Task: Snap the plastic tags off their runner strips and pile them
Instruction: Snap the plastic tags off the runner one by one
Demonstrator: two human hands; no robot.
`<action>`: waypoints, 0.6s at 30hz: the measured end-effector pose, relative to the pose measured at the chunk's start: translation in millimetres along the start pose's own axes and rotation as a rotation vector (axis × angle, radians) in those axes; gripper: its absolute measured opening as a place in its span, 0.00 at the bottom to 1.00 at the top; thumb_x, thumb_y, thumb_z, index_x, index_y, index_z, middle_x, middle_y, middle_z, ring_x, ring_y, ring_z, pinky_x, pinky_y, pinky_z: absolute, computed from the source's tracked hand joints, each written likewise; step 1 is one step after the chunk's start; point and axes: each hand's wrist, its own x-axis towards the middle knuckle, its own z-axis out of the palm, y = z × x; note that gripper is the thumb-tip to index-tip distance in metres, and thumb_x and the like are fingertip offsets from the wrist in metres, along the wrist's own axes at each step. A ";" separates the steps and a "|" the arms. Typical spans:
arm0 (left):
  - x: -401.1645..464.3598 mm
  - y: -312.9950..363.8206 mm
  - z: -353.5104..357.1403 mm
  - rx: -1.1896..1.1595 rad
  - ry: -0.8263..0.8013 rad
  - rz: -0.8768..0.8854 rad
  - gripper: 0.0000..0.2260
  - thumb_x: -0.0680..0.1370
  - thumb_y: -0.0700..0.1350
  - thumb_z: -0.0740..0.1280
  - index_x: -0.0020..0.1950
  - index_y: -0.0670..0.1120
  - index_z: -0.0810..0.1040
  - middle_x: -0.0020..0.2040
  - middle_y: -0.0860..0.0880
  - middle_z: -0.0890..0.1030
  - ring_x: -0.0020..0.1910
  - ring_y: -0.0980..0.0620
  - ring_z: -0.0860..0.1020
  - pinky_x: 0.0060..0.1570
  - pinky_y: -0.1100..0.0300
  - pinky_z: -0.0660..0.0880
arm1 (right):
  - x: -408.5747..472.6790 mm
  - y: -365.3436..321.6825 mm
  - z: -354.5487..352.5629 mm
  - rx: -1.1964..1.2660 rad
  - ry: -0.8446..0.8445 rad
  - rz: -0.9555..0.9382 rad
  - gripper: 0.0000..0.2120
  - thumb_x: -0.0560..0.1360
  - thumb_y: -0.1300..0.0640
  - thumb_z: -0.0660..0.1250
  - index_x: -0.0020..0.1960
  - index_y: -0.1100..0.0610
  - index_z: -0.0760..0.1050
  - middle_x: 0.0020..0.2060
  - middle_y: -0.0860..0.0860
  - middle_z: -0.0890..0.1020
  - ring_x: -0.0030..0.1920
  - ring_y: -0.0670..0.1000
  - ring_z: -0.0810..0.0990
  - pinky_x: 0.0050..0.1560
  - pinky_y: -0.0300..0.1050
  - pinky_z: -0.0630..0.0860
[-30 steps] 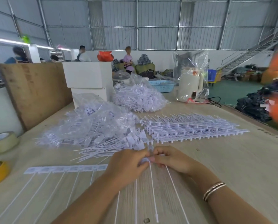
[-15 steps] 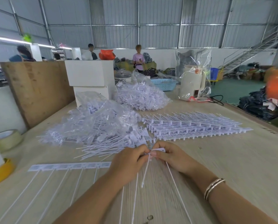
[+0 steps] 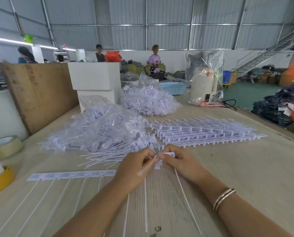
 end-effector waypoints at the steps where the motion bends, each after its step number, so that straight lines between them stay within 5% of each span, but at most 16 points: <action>1: -1.1 -1.5 -0.6 0.058 -0.022 0.005 0.09 0.77 0.59 0.62 0.45 0.55 0.75 0.34 0.54 0.81 0.31 0.56 0.78 0.35 0.58 0.73 | -0.3 0.4 0.0 -0.025 -0.017 0.015 0.10 0.76 0.58 0.67 0.36 0.55 0.74 0.27 0.44 0.75 0.28 0.45 0.67 0.32 0.36 0.64; 7: -1.8 -10.2 -1.4 0.287 -0.040 -0.021 0.09 0.77 0.60 0.58 0.44 0.56 0.67 0.30 0.54 0.72 0.28 0.58 0.70 0.30 0.60 0.63 | 1.2 7.7 -2.9 -0.155 -0.012 0.082 0.11 0.76 0.60 0.66 0.38 0.65 0.71 0.33 0.54 0.71 0.33 0.48 0.67 0.37 0.41 0.64; 13: 0.5 -9.9 6.8 0.361 -0.052 0.052 0.11 0.79 0.56 0.60 0.45 0.49 0.71 0.40 0.54 0.70 0.41 0.53 0.72 0.42 0.56 0.70 | 0.8 8.0 1.6 -0.205 -0.036 0.102 0.10 0.74 0.62 0.67 0.35 0.54 0.75 0.30 0.48 0.74 0.30 0.44 0.69 0.32 0.35 0.65; 18: -1.8 -3.2 -0.6 0.420 -0.033 0.075 0.14 0.77 0.59 0.60 0.41 0.49 0.71 0.34 0.53 0.73 0.36 0.52 0.74 0.36 0.57 0.70 | 2.8 8.8 -2.3 -0.307 -0.018 0.109 0.09 0.74 0.57 0.68 0.35 0.54 0.76 0.33 0.51 0.76 0.31 0.43 0.70 0.35 0.35 0.66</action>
